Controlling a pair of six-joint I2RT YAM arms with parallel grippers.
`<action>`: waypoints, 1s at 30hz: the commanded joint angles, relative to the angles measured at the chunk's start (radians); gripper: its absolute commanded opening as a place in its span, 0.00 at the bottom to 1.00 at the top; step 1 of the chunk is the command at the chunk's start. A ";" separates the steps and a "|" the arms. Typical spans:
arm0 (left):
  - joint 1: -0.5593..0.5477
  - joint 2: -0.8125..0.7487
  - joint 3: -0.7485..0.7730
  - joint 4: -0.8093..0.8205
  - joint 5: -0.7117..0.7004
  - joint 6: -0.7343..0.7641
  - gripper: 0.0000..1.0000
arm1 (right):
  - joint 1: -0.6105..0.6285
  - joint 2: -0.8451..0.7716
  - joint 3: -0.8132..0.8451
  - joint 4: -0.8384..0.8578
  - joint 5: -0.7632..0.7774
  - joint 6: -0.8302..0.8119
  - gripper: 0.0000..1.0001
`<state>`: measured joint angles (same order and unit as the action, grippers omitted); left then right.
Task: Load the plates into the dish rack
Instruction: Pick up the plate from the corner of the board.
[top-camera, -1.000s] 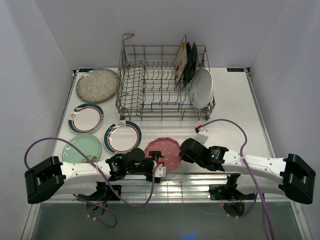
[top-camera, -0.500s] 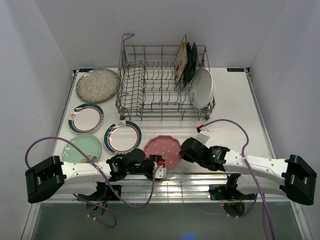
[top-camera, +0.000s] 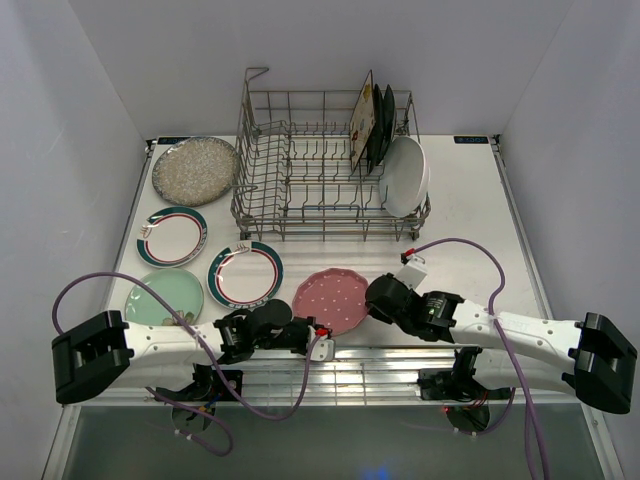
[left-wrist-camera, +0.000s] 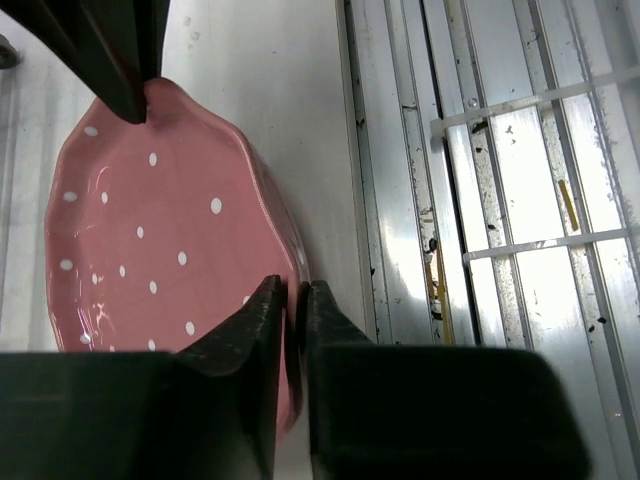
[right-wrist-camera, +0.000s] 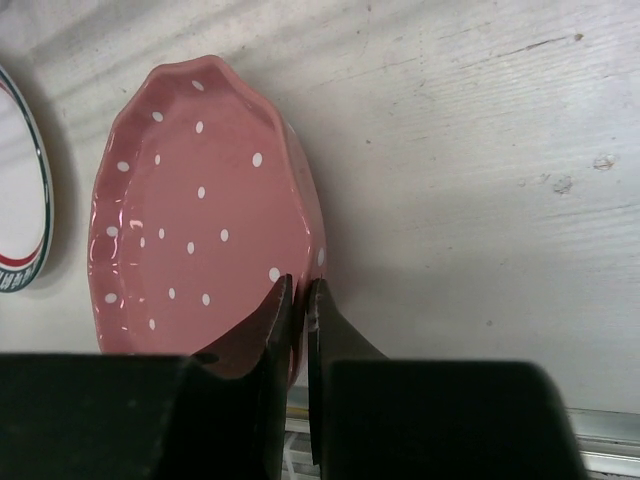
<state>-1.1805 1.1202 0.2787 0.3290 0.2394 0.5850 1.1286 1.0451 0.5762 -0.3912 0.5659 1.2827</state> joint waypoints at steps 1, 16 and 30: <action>-0.002 -0.010 0.010 0.001 -0.003 -0.002 0.13 | 0.011 -0.045 0.059 0.160 0.008 0.069 0.08; -0.004 -0.102 0.020 -0.045 0.035 -0.040 0.00 | 0.011 -0.039 0.037 0.158 0.023 0.078 0.22; -0.004 -0.094 0.043 -0.071 0.018 -0.065 0.00 | 0.013 -0.074 0.008 0.158 0.045 0.060 0.36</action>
<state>-1.1835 1.0515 0.2787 0.2089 0.2543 0.5232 1.1343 0.9958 0.5762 -0.2596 0.5716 1.3323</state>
